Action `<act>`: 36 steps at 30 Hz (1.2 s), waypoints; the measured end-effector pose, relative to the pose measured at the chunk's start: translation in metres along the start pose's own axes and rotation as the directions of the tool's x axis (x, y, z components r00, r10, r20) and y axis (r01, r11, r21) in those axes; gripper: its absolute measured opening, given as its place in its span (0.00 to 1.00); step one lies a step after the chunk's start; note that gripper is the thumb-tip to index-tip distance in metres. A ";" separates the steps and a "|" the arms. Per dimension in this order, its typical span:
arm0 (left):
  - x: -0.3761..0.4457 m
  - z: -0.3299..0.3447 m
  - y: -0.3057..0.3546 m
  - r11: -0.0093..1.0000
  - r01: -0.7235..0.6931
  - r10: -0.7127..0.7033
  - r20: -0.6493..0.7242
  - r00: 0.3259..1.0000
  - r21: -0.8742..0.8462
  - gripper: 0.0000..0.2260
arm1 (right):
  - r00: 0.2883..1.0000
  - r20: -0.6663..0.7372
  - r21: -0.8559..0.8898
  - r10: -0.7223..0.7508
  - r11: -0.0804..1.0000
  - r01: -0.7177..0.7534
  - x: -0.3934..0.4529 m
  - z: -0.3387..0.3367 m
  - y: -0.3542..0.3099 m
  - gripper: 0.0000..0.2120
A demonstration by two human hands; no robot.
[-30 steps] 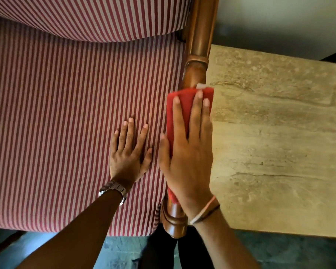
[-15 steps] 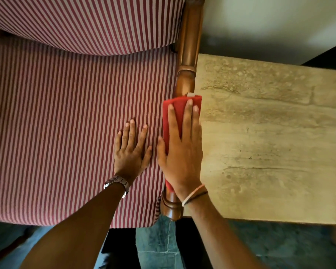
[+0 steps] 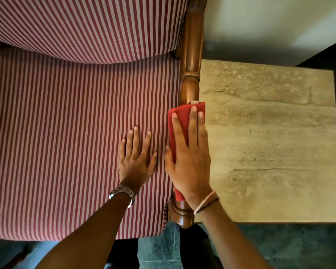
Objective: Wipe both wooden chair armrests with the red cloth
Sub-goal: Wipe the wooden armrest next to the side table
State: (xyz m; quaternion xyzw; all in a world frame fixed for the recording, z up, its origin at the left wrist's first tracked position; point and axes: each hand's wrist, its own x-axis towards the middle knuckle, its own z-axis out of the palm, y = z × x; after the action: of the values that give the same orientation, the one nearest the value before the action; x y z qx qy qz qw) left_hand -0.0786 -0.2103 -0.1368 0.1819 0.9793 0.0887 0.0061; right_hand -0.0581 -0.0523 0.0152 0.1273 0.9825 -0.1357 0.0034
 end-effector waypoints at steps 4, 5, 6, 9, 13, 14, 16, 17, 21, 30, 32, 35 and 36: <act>0.001 0.002 -0.001 1.000 -0.007 0.007 -0.013 1.000 0.009 0.31 | 1.000 -0.009 -0.002 0.019 1.000 -0.019 0.062 -0.006 0.000 0.37; 0.001 0.002 -0.001 1.000 -0.005 0.005 -0.018 1.000 0.009 0.30 | 1.000 -0.010 -0.009 0.024 1.000 -0.024 0.070 -0.007 -0.001 0.36; -0.001 0.002 -0.001 1.000 -0.007 0.007 -0.021 1.000 0.006 0.30 | 0.999 -0.015 -0.012 0.032 0.999 -0.032 0.070 -0.007 -0.001 0.36; -0.001 0.001 0.000 1.000 -0.010 0.010 -0.018 1.000 0.002 0.30 | 0.999 -0.040 0.001 0.031 1.000 -0.031 0.036 -0.002 -0.002 0.36; 0.001 -0.001 0.000 1.000 -0.001 0.001 -0.005 1.000 0.005 0.30 | 1.000 -0.017 -0.044 -0.002 0.999 0.002 0.016 0.001 0.000 0.38; 0.001 -0.001 0.000 1.000 -0.005 0.006 -0.009 1.000 0.005 0.30 | 1.000 -0.016 -0.049 -0.008 0.999 0.007 0.029 -0.001 0.001 0.38; 0.000 0.001 -0.002 1.000 -0.011 0.011 -0.016 1.000 -0.011 0.30 | 1.000 -0.009 -0.038 -0.014 0.999 0.014 0.062 -0.005 0.002 0.37; 0.000 0.001 -0.002 1.000 -0.014 0.013 -0.026 1.000 -0.021 0.30 | 1.000 -0.008 -0.032 -0.011 0.999 0.011 0.076 -0.007 0.002 0.37; 0.001 -0.002 0.000 0.999 -0.008 0.007 -0.017 1.000 -0.038 0.30 | 0.999 -0.037 -0.015 0.028 0.999 -0.029 0.070 -0.003 0.002 0.36; 0.028 -0.050 0.006 0.975 0.105 -0.089 0.089 0.992 -0.194 0.25 | 0.978 -0.049 0.583 0.203 0.801 -0.137 0.024 -0.028 0.005 0.21; 0.040 -0.079 0.013 0.826 0.228 -0.139 0.206 0.969 -0.516 0.25 | 0.919 -0.078 0.701 0.386 0.677 -0.225 0.045 -0.042 0.017 0.19; 0.047 -0.119 0.027 0.259 0.573 0.022 0.598 0.801 -0.778 0.22 | 0.869 0.165 0.755 0.467 0.507 -0.416 0.066 -0.049 0.035 0.22; 0.045 -0.128 0.034 0.124 0.678 0.139 0.689 0.711 -0.724 0.22 | 0.869 0.196 0.759 0.454 0.491 -0.428 0.068 -0.049 0.036 0.20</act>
State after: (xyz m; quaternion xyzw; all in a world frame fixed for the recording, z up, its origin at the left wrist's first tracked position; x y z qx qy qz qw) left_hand -0.1140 -0.1852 -0.0044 -0.0474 0.6407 0.6178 0.4535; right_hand -0.1131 0.0116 0.0499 0.3645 0.7567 -0.5417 -0.0325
